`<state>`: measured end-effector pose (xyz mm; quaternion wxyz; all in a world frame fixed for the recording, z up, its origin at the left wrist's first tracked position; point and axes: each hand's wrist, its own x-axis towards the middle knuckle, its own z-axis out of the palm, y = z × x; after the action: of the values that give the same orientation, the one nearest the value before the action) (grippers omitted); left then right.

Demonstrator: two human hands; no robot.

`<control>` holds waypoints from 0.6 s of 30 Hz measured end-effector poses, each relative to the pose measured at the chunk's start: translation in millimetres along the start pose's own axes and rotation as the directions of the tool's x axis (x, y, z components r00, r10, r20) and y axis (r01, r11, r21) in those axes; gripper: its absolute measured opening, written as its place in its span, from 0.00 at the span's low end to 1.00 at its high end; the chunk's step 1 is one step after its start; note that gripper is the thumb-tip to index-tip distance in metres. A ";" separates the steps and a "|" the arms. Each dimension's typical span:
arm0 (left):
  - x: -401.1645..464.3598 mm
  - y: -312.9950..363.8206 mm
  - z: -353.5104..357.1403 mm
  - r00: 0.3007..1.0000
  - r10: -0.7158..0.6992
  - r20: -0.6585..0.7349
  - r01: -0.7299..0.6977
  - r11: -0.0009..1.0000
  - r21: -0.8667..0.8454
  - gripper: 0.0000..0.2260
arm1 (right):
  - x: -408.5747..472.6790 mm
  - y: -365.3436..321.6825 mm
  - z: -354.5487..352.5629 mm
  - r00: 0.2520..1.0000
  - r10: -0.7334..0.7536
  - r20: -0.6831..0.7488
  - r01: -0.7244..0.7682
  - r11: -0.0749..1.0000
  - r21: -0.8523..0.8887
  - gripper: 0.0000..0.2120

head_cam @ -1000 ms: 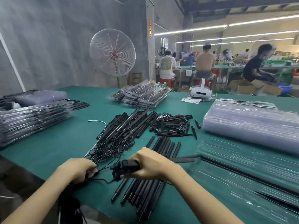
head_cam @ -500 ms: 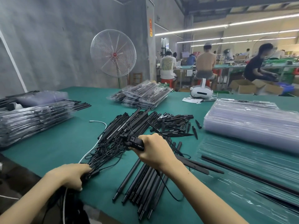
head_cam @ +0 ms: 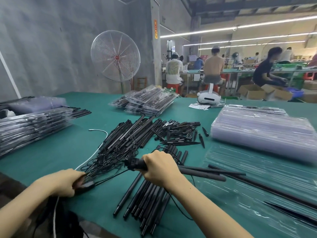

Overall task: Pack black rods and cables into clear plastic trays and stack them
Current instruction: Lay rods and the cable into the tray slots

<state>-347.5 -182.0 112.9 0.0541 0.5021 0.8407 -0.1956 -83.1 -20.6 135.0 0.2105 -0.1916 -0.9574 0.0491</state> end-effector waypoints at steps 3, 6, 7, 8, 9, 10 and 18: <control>0.5 -9.2 8.4 0.999 -0.030 -0.012 0.031 0.990 0.134 0.13 | -4.3 -8.3 5.0 0.998 -0.049 0.038 0.051 0.998 -0.034 0.10; -1.4 -15.9 20.5 0.986 0.002 -0.165 0.037 0.972 0.231 0.18 | -5.9 -17.6 6.6 0.971 -0.188 0.146 0.178 0.981 0.076 0.11; -4.0 -17.7 23.7 0.960 0.043 -0.277 0.028 0.968 0.248 0.21 | -5.9 -17.6 2.9 0.946 -0.254 0.201 0.230 0.964 0.131 0.13; -5.3 -21.0 26.7 0.908 0.103 -0.405 0.002 0.968 0.251 0.26 | -5.9 -15.6 -3.0 0.926 -0.297 0.234 0.256 0.948 0.191 0.14; -7.2 -23.2 31.3 0.863 0.147 -0.484 -0.025 0.968 0.251 0.31 | -5.6 -12.3 -9.3 0.923 -0.305 0.232 0.250 0.938 0.239 0.13; -7.5 -23.4 38.7 0.822 0.149 -0.550 -0.024 0.974 0.227 0.35 | -3.9 -7.6 -14.8 0.938 -0.285 0.198 0.231 0.938 0.258 0.12; -14.3 -5.3 47.1 0.712 0.192 -0.675 -0.003 0.963 0.269 0.38 | 20.5 7.2 -38.6 0.964 -0.247 -0.101 0.247 0.969 -0.009 0.14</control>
<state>-350.0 -214.0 75.2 -0.3187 0.5853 0.7398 -0.0931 -81.4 -5.5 176.6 0.2635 -0.0726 -0.9618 0.0143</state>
